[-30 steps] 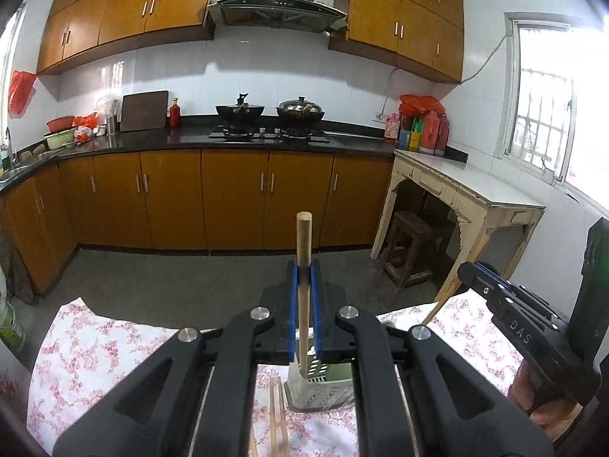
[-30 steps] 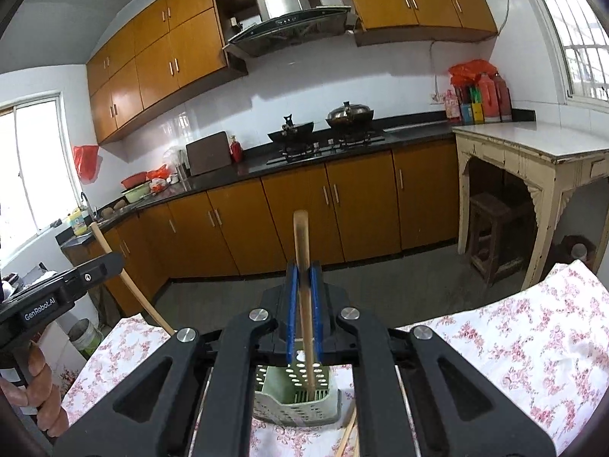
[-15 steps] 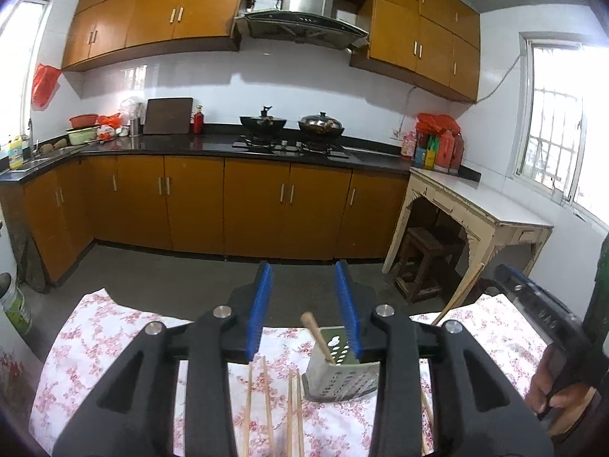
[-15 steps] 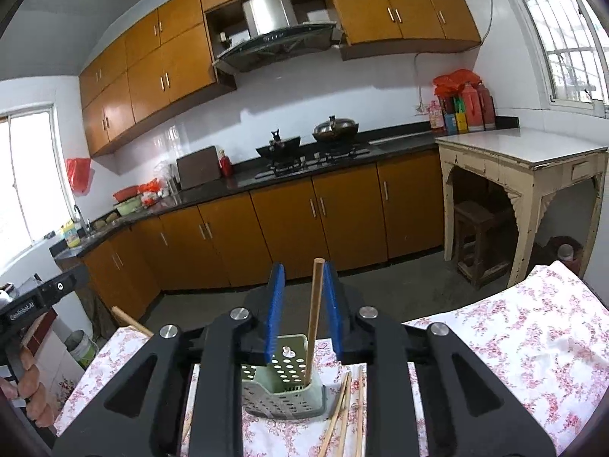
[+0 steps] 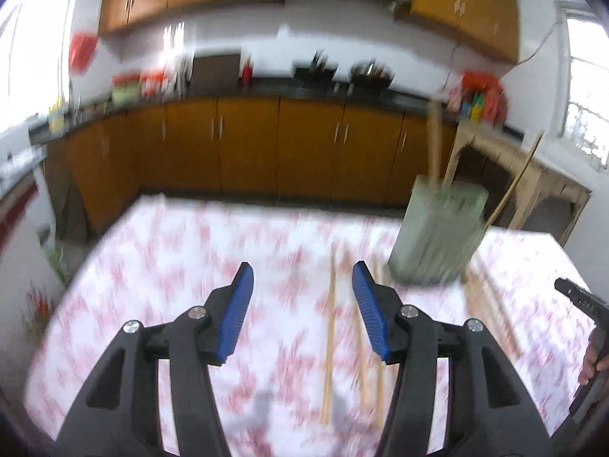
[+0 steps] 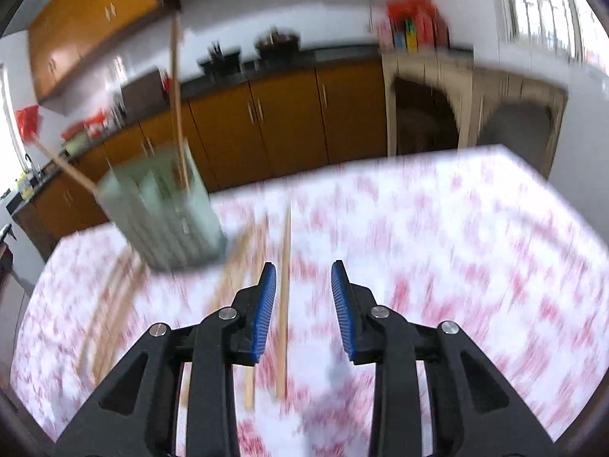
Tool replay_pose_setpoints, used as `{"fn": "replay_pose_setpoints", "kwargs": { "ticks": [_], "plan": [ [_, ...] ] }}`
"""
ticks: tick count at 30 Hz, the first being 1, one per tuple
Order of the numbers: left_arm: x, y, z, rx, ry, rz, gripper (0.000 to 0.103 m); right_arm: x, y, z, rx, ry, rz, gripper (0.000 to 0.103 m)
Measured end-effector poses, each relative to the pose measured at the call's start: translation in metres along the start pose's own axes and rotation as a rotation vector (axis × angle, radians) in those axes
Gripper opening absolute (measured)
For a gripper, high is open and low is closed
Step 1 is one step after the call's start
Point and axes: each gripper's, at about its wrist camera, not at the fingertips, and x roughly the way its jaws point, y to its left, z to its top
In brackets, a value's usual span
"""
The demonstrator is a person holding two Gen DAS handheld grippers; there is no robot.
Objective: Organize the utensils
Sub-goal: 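Open the right tool and move it back to the loose chopsticks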
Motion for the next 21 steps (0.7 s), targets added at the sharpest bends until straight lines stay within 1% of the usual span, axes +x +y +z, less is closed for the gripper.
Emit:
{"fn": "replay_pose_setpoints", "kwargs": {
  "ticks": [1,2,3,4,5,6,7,8,12,13,15,17,18,20,21],
  "plan": [
    [0.012,0.004,-0.015,-0.019,0.05,0.009,0.056,0.011,0.0,-0.01,0.011,0.041,0.008,0.032],
    [0.019,0.007,-0.026,-0.031,0.084,0.019,0.06,0.017,0.002,-0.016,0.015,0.065,0.014,0.032],
    [0.028,0.01,-0.038,-0.045,0.123,0.028,0.061,0.025,0.005,-0.023,0.018,0.093,0.025,0.031],
    [0.032,0.01,-0.045,-0.05,0.14,0.033,0.062,0.031,0.009,-0.028,0.015,0.112,0.031,0.031],
    [0.036,0.011,-0.052,-0.052,0.156,0.043,0.067,0.034,0.012,-0.032,0.006,0.12,0.032,0.031],
    [0.038,0.01,-0.057,-0.051,0.166,0.055,0.07,0.039,0.016,-0.035,-0.012,0.13,0.028,0.031],
    [0.039,0.01,-0.063,-0.052,0.168,0.063,0.077,0.044,0.02,-0.037,-0.03,0.139,0.019,0.031],
    [0.039,0.011,-0.064,-0.052,0.166,0.063,0.081,0.046,0.021,-0.043,-0.04,0.143,0.014,0.031],
    [0.041,0.003,-0.069,-0.012,0.158,0.046,0.082,0.059,0.02,-0.046,-0.054,0.173,-0.012,0.023],
    [0.043,0.002,-0.066,-0.005,0.16,0.043,0.082,0.058,0.02,-0.047,-0.056,0.163,-0.017,0.022],
    [0.047,-0.002,-0.066,0.012,0.163,0.028,0.081,0.058,0.019,-0.048,-0.062,0.162,-0.022,0.022],
    [0.051,-0.007,-0.066,0.038,0.174,0.014,0.07,0.058,0.02,-0.049,-0.067,0.159,-0.027,0.021],
    [0.054,-0.01,-0.067,0.051,0.186,0.004,0.067,0.059,0.021,-0.049,-0.07,0.157,-0.032,0.021],
    [0.06,-0.015,-0.068,0.068,0.206,-0.007,0.055,0.06,0.023,-0.049,-0.071,0.154,-0.033,0.021],
    [0.064,-0.017,-0.069,0.077,0.217,-0.012,0.052,0.06,0.023,-0.049,-0.07,0.153,-0.034,0.02]
  ]
}}
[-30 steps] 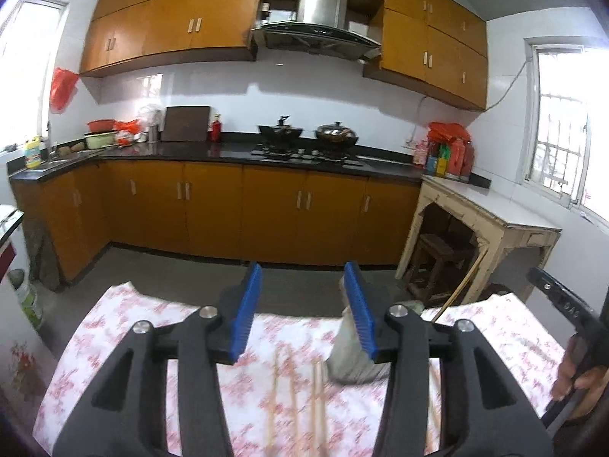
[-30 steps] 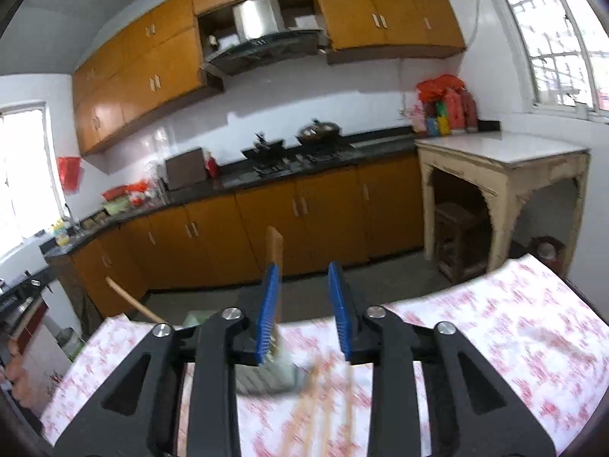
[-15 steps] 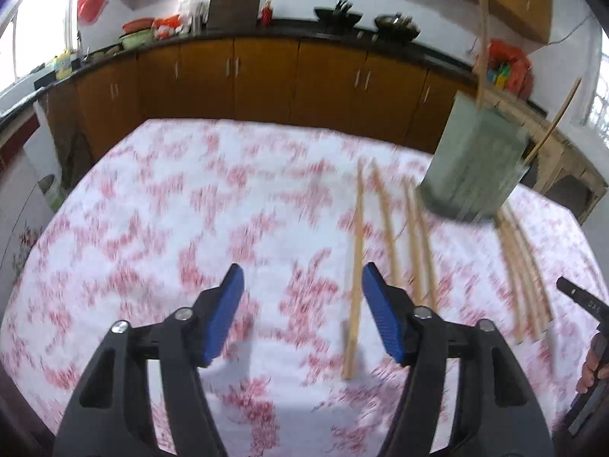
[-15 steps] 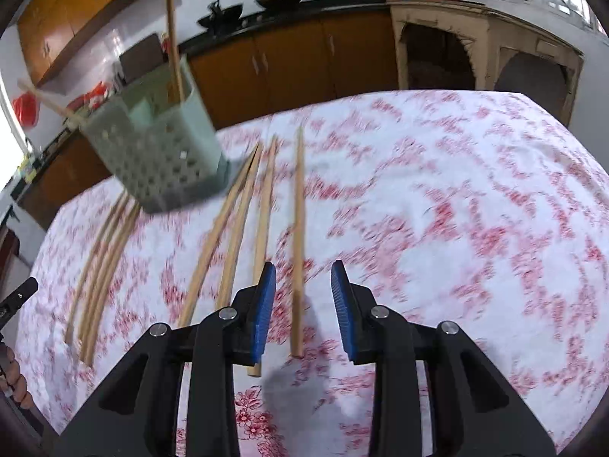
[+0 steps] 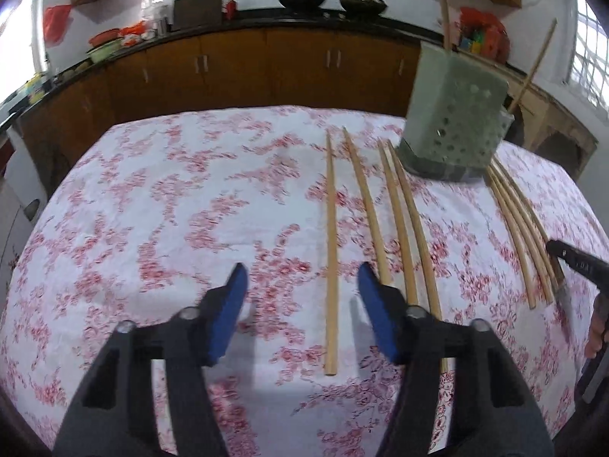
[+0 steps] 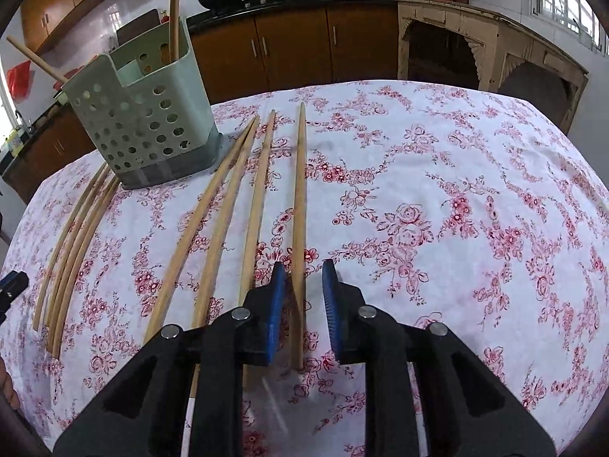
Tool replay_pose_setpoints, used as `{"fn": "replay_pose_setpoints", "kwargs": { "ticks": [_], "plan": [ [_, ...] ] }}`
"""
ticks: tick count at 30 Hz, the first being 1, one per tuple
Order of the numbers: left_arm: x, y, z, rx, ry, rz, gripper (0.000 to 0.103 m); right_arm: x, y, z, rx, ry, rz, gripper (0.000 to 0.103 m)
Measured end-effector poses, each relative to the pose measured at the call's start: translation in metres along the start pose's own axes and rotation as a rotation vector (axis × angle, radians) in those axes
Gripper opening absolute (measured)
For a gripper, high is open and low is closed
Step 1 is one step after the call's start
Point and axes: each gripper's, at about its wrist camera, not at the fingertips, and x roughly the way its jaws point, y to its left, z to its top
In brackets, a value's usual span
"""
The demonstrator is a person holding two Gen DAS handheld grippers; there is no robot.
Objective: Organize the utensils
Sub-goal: 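Open the right tool and move it back to the loose chopsticks, then close the right tool on another wooden chopstick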
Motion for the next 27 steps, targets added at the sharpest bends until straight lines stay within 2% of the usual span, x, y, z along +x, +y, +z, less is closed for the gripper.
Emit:
{"fn": "replay_pose_setpoints", "kwargs": {
  "ticks": [4,7,10,17,20,27],
  "plan": [
    [0.018,-0.01,-0.001,0.038,0.052,-0.007,0.032,0.001,0.0,0.001,-0.001,-0.002,-0.004,0.018],
    [0.027,-0.014,-0.005,0.059,0.073,0.002,0.024,0.001,0.0,0.001,-0.007,-0.005,-0.011,0.017],
    [0.029,-0.017,-0.003,0.073,0.068,0.008,0.009,0.002,0.0,0.0,-0.01,-0.008,-0.026,0.008],
    [0.042,0.002,0.012,0.028,0.071,0.042,0.008,0.005,-0.019,0.008,0.05,-0.015,-0.057,0.008],
    [0.043,0.008,0.014,0.024,0.067,0.021,0.008,0.006,-0.031,0.011,0.08,-0.016,-0.058,0.008],
    [0.042,0.014,0.013,0.006,0.056,-0.013,0.01,0.007,-0.032,0.011,0.073,-0.017,-0.057,0.008]
  ]
}}
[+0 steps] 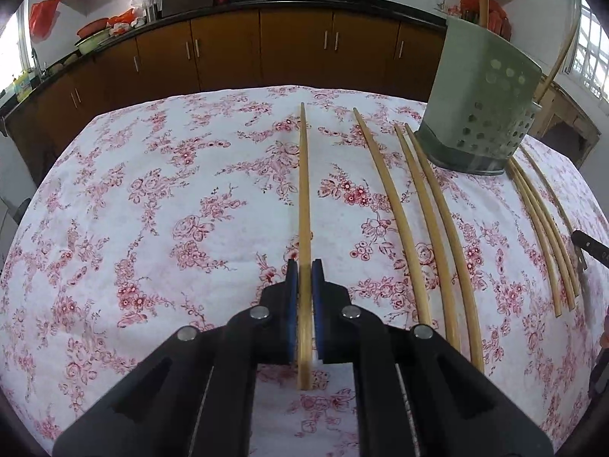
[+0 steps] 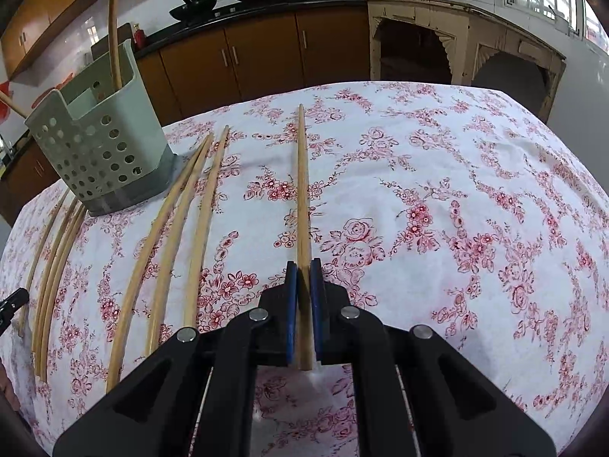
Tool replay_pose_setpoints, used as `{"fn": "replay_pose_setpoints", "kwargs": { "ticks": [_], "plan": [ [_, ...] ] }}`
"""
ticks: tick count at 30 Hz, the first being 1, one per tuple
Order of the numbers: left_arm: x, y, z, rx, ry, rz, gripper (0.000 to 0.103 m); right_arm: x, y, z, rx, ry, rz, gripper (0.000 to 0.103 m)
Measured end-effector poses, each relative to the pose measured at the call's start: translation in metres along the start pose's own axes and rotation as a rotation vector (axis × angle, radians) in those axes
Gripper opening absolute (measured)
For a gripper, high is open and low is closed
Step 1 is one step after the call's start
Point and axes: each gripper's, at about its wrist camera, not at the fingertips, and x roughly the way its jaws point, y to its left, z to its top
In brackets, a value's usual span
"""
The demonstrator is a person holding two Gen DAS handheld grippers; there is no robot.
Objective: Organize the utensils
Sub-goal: 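Close the right tool on another wooden chopstick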
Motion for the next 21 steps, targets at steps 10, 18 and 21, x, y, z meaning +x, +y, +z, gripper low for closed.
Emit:
{"fn": "replay_pose_setpoints", "kwargs": {
  "ticks": [10,18,21],
  "plan": [
    [-0.0007,-0.0003,-0.0016,0.008,-0.002,0.004,0.011,0.0003,-0.0012,-0.0001,0.009,0.001,0.012,0.008],
    [-0.0044,-0.0032,-0.0067,0.019,-0.002,0.012,0.014,-0.0015,0.0004,-0.0029,0.002,0.001,0.011,0.008],
    [-0.0039,-0.0059,-0.0066,0.031,-0.002,0.031,0.011,-0.0015,-0.0013,-0.0027,0.009,0.0,0.019,0.008]
  ]
}}
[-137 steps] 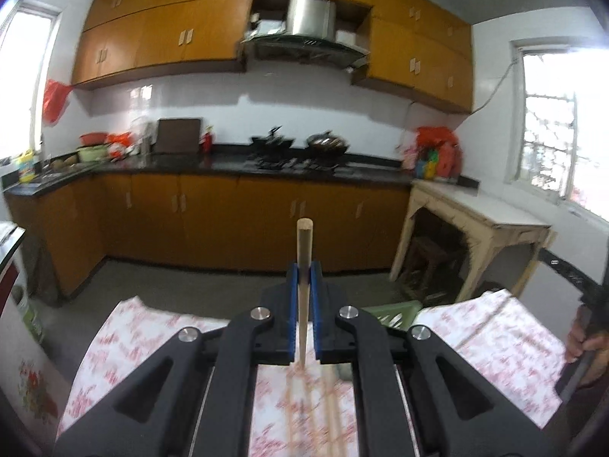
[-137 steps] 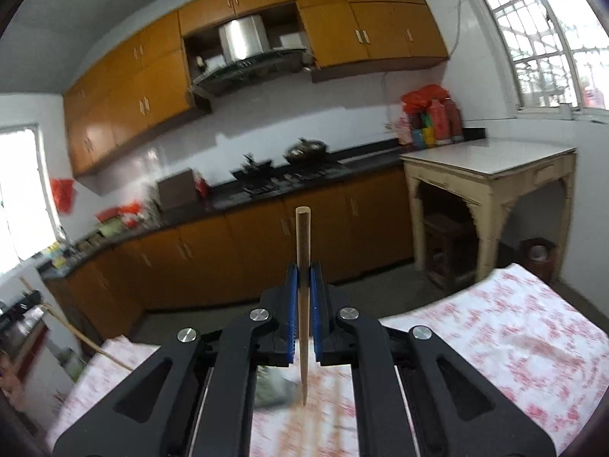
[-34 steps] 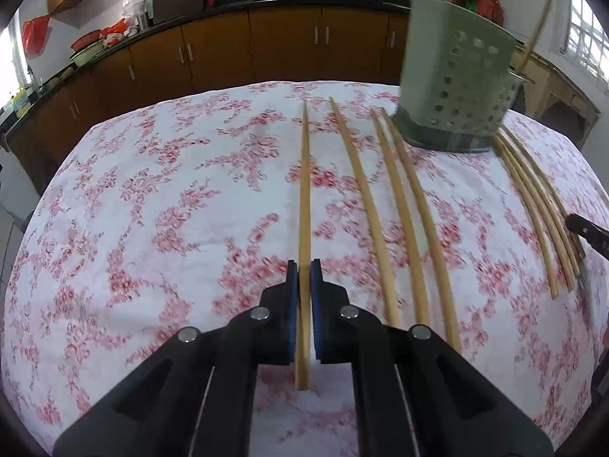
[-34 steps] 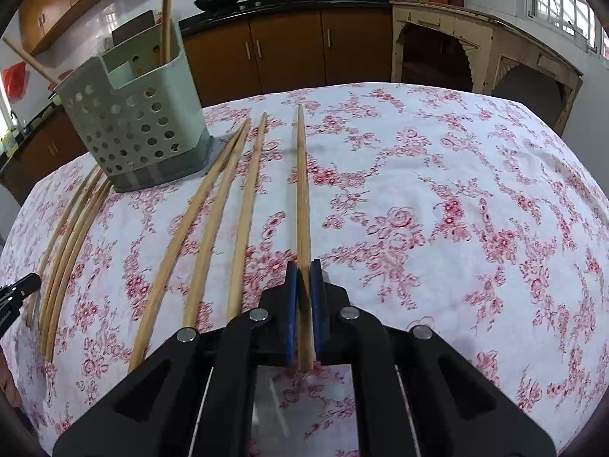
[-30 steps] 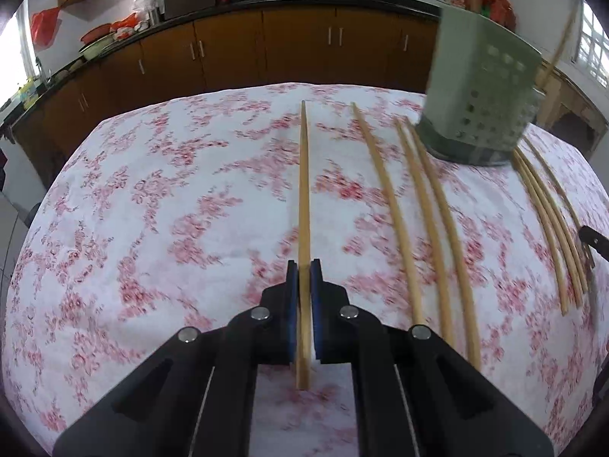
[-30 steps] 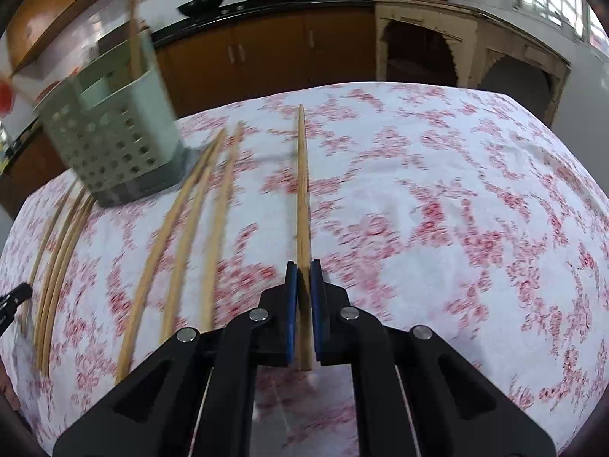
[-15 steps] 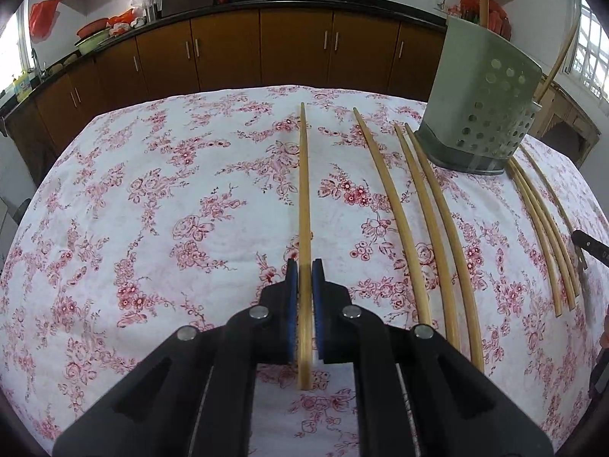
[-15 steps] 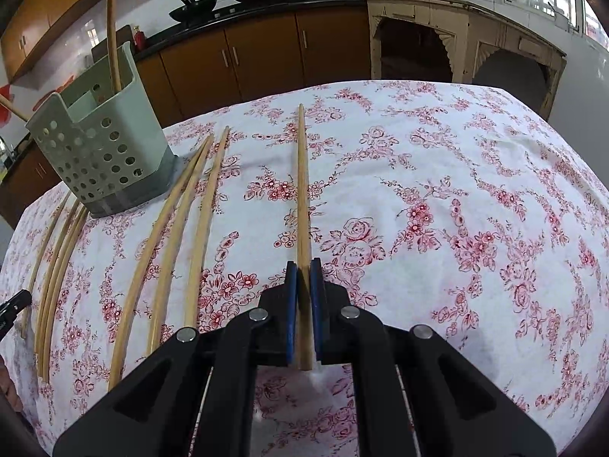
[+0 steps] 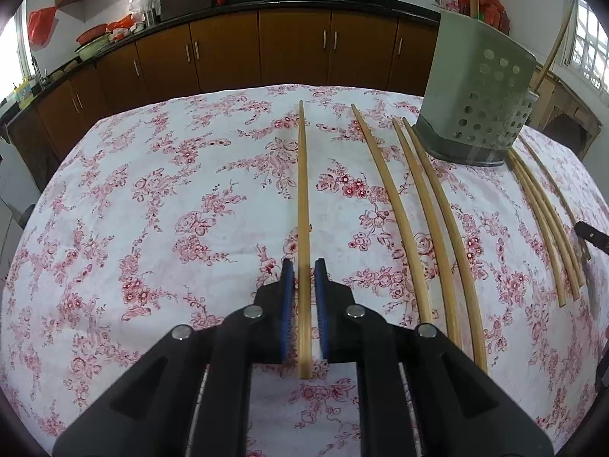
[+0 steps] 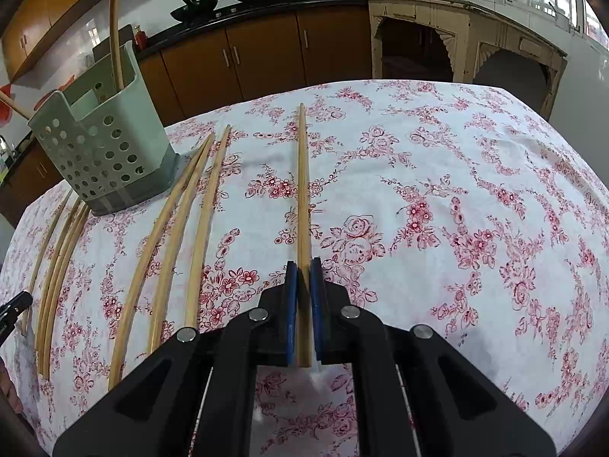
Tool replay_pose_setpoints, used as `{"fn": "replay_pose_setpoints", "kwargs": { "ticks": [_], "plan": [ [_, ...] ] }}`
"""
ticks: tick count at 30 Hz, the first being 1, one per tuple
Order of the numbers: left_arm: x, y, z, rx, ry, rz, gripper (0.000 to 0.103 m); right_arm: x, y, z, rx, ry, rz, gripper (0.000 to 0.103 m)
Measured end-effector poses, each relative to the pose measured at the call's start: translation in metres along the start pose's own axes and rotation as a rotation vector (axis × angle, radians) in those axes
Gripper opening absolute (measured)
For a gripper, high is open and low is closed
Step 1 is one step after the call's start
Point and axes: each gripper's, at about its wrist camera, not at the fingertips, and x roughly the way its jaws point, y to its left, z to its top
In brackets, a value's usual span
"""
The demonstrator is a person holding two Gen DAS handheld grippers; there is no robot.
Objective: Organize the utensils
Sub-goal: 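Close the right tool on another wooden chopstick, then lift the chopstick with the right tool and insert it into the caddy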
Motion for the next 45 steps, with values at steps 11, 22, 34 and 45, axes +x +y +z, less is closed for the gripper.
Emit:
{"fn": "replay_pose_setpoints", "kwargs": {
  "ticks": [11,22,34,45],
  "plan": [
    [-0.026,0.004,0.001,0.037,-0.014,0.002,0.008,-0.046,-0.005,0.008,-0.024,-0.134,0.03,0.008],
    [-0.094,0.01,0.029,0.052,-0.18,-0.026,0.008,-0.097,-0.011,0.026,-0.02,-0.313,0.04,0.008],
    [-0.151,0.01,0.074,0.007,-0.382,-0.073,0.008,-0.135,-0.009,0.055,-0.017,-0.445,0.069,0.008],
    [-0.155,0.009,0.085,-0.025,-0.394,-0.078,0.008,-0.143,0.001,0.067,-0.031,-0.46,0.077,0.007]
  ]
}}
